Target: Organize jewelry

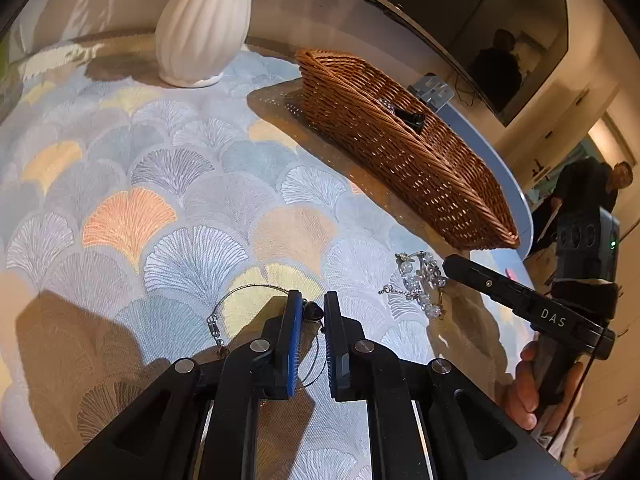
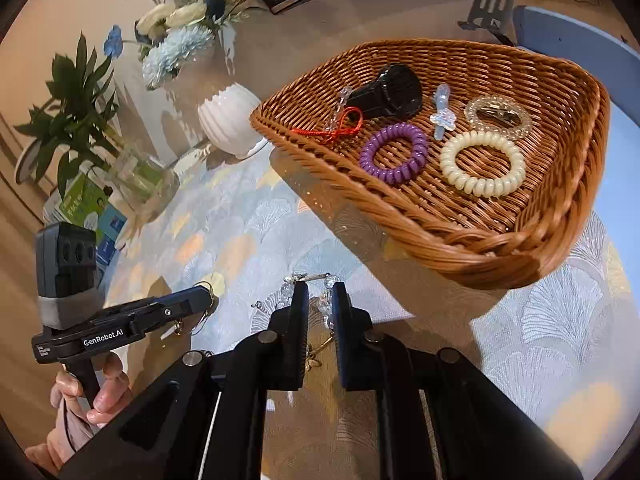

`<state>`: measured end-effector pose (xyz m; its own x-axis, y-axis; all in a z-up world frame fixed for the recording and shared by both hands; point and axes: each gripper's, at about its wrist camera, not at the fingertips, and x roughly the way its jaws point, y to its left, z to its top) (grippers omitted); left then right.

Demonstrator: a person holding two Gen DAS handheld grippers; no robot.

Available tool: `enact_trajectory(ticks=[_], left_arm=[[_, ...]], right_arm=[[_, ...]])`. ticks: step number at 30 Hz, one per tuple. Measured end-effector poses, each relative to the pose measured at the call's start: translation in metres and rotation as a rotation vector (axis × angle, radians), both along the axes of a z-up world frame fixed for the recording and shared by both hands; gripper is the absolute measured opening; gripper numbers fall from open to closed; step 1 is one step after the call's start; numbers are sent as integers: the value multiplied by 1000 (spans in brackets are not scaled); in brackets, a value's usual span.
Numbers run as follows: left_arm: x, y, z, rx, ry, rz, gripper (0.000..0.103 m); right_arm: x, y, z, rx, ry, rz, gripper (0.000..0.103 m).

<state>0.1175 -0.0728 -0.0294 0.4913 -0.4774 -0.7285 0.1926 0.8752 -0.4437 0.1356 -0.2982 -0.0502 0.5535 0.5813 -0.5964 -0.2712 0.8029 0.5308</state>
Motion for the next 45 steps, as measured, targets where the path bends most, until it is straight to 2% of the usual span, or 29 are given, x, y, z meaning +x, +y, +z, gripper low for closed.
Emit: enact_trajectory(ticks=[6, 8, 13, 23, 25, 28, 33, 40, 45], left_arm=[[-4, 14, 15, -129, -21, -11, 11], [-5, 19, 21, -147, -34, -17, 11], [-8, 29, 32, -137, -63, -6, 11], [-22, 35, 53, -141, -112, -22, 11], [-29, 38, 66, -153, -160, -26, 11], [-23, 50, 61, -121, -126, 7, 11], [-34, 64, 61, -152, -149, 12, 11], [-36, 58, 64, -77, -170, -14, 11], [-34, 56, 60, -76, -167, -24, 11]], right_arm=[[-4, 4, 3, -15, -21, 6, 18], [-5, 4, 5, -23, -37, 3, 18], [-8, 6, 7, -60, -58, -28, 24], [-11, -6, 6, -47, -30, -63, 25], [-16, -7, 7, -58, -41, -68, 25], [-16, -5, 5, -74, -28, -55, 25], [-16, 6, 5, -133, -25, -28, 25], [-8, 17, 0, -188, 18, -12, 25], [-6, 39, 5, -331, 0, -2, 25]])
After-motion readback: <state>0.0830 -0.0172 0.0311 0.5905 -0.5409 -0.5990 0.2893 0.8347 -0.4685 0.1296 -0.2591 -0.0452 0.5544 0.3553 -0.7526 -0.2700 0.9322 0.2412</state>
